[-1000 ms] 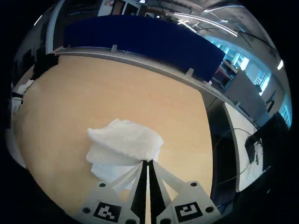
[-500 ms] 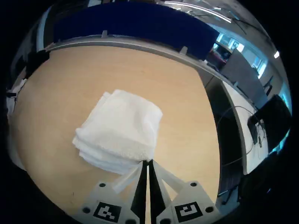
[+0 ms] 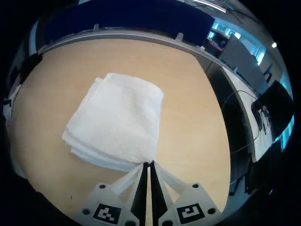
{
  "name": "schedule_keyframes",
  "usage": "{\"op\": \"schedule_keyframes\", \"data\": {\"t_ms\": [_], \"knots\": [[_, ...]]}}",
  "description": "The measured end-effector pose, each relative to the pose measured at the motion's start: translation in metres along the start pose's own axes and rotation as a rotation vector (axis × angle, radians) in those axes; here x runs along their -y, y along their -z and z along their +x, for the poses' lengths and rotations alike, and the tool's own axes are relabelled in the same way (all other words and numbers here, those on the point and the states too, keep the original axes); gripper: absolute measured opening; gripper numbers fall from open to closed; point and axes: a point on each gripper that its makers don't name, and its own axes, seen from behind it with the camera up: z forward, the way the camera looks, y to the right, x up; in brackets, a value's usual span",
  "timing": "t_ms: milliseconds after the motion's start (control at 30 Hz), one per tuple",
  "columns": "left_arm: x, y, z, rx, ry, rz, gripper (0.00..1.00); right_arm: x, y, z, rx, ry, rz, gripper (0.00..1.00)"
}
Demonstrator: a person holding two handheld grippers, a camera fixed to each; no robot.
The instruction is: Fold towel
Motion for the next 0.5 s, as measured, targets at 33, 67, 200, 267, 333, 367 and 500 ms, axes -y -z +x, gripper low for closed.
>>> {"op": "schedule_keyframes", "data": {"t_ms": [33, 67, 200, 267, 333, 367, 500], "knots": [[0.0, 0.0004, 0.0, 0.0, 0.0, 0.0, 0.9, 0.0003, -0.0001, -0.0006, 0.001, -0.001, 0.0, 0.05], [0.0, 0.0008, 0.0, -0.001, 0.0, 0.0, 0.9, 0.0007, -0.0003, -0.0011, 0.002, -0.002, 0.0, 0.05], [0.0003, 0.0024, -0.0001, -0.002, 0.0, 0.0, 0.9, 0.0013, -0.0001, -0.0005, -0.003, -0.006, -0.004, 0.07], [0.0006, 0.0029, 0.0002, -0.003, -0.001, 0.0, 0.9, 0.0012, 0.0008, 0.0, -0.006, -0.008, -0.008, 0.09], [0.001, 0.0035, 0.0008, -0.005, -0.001, 0.0, 0.9, 0.0013, 0.0027, -0.0002, -0.01, -0.007, -0.012, 0.1], [0.0011, 0.0038, 0.0011, -0.006, 0.0, 0.0, 0.9, 0.0014, 0.0037, -0.0003, -0.011, -0.007, -0.014, 0.11], [0.0022, 0.0042, 0.001, -0.009, 0.003, 0.001, 0.9, 0.0011, 0.008, -0.0012, -0.022, -0.005, -0.027, 0.21]]}}
